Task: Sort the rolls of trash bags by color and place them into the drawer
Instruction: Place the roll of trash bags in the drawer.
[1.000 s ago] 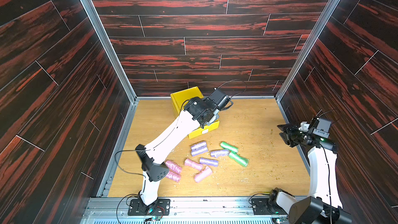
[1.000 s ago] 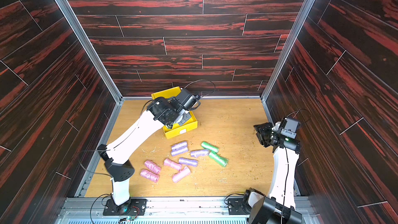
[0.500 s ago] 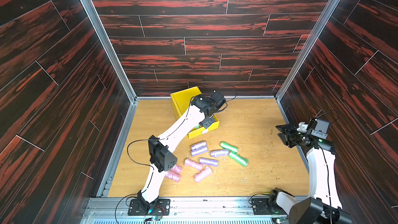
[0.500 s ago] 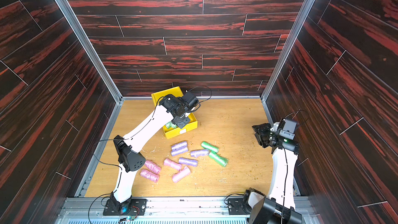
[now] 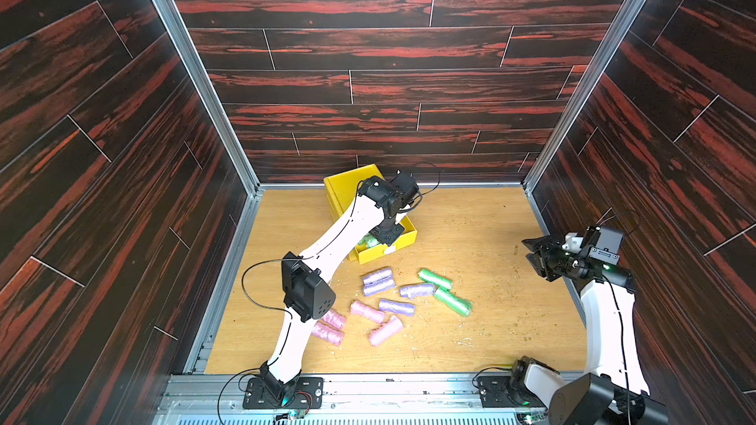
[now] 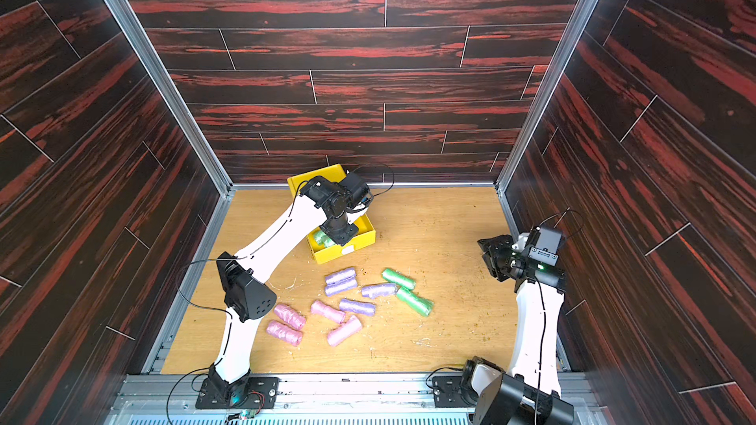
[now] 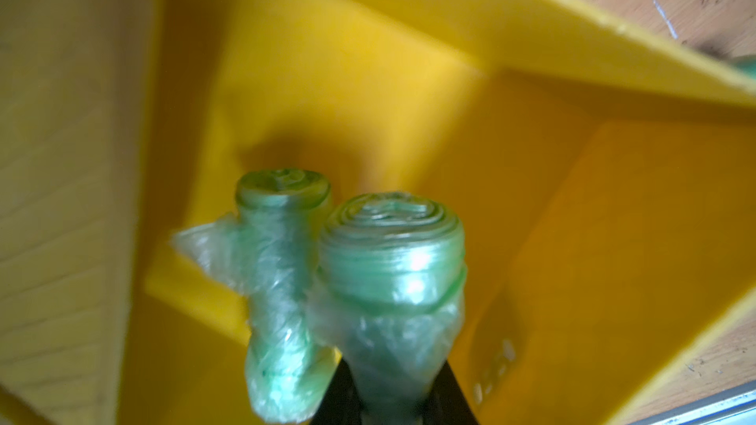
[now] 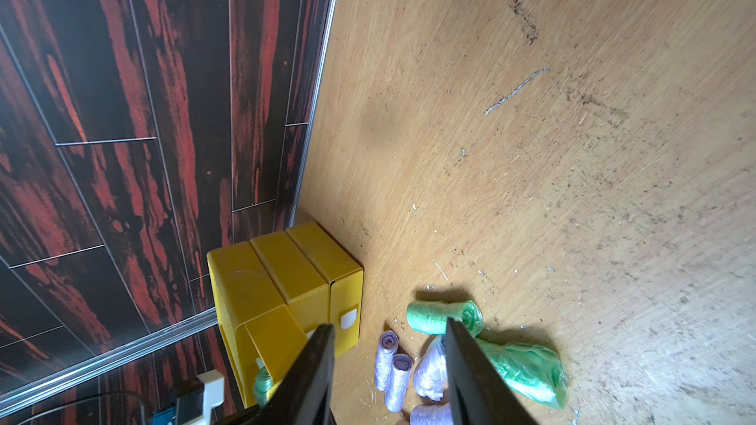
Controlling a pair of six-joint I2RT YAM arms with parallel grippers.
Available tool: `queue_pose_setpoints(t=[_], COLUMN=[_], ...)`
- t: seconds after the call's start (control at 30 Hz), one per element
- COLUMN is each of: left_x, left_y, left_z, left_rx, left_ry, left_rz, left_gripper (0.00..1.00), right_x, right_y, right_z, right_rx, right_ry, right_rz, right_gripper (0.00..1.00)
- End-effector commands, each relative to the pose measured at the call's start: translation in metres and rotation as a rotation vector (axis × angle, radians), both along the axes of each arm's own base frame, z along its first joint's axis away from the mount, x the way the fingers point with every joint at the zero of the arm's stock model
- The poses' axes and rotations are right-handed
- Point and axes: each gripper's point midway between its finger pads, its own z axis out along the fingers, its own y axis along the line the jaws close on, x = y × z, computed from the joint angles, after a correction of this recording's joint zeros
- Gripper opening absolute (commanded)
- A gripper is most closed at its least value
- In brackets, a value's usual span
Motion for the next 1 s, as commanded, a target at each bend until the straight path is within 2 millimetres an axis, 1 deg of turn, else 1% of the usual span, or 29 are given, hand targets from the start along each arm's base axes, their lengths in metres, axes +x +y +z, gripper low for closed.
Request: queue_pose_setpoints(t=[0.0,0.1,0.23,0.37,0.47,0.77,0.9,0.97], left_x=[-0.006,-0.003,0.003,0.014,0.022,0.045,0.051,0.052], left_y=[0.004,0.008,0.023,0.04,0.048,0.053,0.052,0.051], left_z=[-0.012,-0.019,-0.025,-0.02,-0.017,-0.013,-0.01,-0.011], left_rx=[0.022,0.044,0.122,0.169,0.202,0.276,0.282,0.279], left_ry=[0.062,0.071,0.053,0.011,-0.024,-0.11,-0.14,-0.143], left_rz=[-0.01,-0.007,0.009,0.039,0.048,0.036,0.023,0.01], left_gripper=[0.18,0.21,0.21,0.21,0.21,0.21,0.21,0.23], right_x=[0.001,0.002,0.002,0.003,0.003,0.005,0.005,0.005], right_y=[0.003,0.003,0.002,0.002,0.001,0.0,0.0,0.0], right_z=[0.0,0.0,-0.001,0.0,0.001,0.002,0.002,0.002], right_rx=[0.004,0.003,0.003,0.002,0.001,-0.001,-0.005,-0.003], right_ry=[-0.004,-0.003,0.0,-0.002,-0.003,-0.005,-0.003,-0.005], right_rz=[0.015,0.016,0.014,0.012,0.011,0.009,0.007,0.009], right_gripper=[0.48,0.48,0.48,0.48,0.48,0.48,0.48,0.48])
